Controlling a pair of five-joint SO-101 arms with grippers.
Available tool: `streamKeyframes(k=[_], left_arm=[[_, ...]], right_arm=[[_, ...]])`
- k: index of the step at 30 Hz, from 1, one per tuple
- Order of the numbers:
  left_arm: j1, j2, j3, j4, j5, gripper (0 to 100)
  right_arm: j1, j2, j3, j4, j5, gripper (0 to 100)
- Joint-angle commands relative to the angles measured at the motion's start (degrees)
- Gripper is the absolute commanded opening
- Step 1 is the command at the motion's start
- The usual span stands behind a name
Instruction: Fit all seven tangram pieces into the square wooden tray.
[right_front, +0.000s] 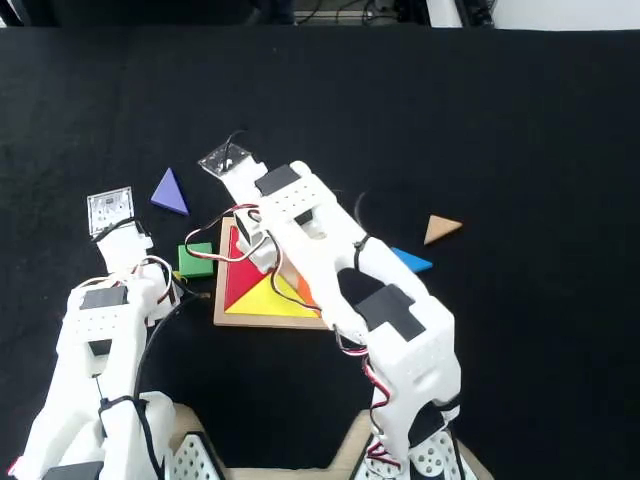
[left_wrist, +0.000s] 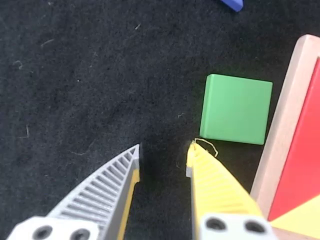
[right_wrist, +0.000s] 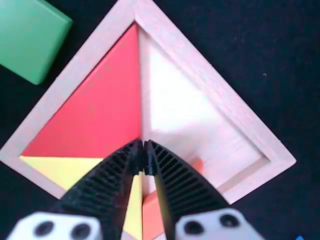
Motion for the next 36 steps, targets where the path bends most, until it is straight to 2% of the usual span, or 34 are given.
streamKeyframes(k=[1,7,12,21,36], left_arm=[[0.75,0.18,-2.59,-0.7,0.35,16],[0.57,0.18,-2.59,-0.53,0.35,16],[0.75,0.18,-2.59,-0.53,0.35,16],[0.75,0.18,-2.59,-0.62,0.35,16],[0.84,0.18,-2.59,-0.79,0.35,16]], right_arm=[[-0.35,-3.56,-0.57,0.18,0.7,1.1],[-0.53,-5.49,-8.13,4.31,0.97,1.1],[0.79,-6.02,-8.13,8.18,0.97,1.1],[4.22,-6.37,0.92,-0.97,1.05,1.1],[4.13,-6.29,1.45,-1.14,1.05,1.1]])
